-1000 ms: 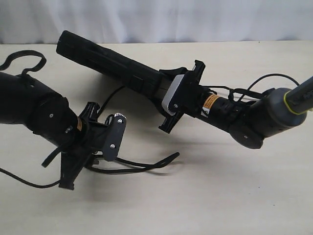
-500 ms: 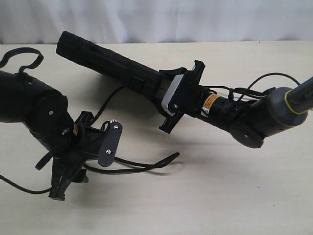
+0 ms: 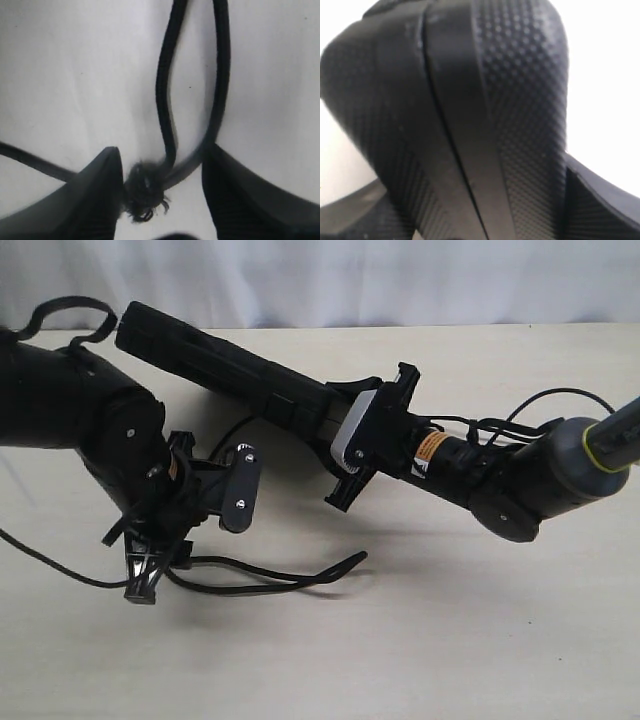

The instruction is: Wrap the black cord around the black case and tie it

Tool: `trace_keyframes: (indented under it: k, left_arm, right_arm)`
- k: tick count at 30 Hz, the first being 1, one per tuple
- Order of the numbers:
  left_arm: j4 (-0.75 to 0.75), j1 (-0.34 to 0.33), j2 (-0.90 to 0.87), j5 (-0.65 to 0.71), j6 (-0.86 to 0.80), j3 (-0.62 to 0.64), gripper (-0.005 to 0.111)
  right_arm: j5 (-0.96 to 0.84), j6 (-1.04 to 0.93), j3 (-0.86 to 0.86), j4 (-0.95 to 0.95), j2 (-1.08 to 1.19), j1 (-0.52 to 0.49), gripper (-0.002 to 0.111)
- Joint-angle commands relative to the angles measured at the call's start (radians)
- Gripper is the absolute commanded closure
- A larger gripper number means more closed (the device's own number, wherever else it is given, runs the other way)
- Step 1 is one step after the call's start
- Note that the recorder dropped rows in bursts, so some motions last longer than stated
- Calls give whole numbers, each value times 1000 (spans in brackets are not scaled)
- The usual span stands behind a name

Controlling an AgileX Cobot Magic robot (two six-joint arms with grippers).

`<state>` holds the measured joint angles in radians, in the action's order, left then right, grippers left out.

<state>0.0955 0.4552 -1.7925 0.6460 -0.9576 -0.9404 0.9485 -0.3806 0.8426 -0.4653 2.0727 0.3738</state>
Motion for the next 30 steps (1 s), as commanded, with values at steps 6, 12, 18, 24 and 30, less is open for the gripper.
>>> trace_keyframes:
  k: [6, 12, 18, 24, 30]
  left_arm:
    - [-1, -1, -76, 13, -173, -21, 60]
    - [-1, -1, -96, -10, -173, -21, 60]
    - [1, -1, -125, 4, -251, -21, 60]
    - [6, -1, -158, -74, -251, -21, 60]
    - [24, -1, -162, 90, -302, -21, 78]
  right_arm:
    - [-93, 64, -9, -15, 5, 2, 104]
    - [-132, 60, -9, -15, 5, 2, 104]
    - [-132, 60, -9, -25, 5, 2, 104]
    - [-132, 60, -9, -43, 5, 2, 104]
    - [-132, 60, -9, -43, 5, 2, 104]
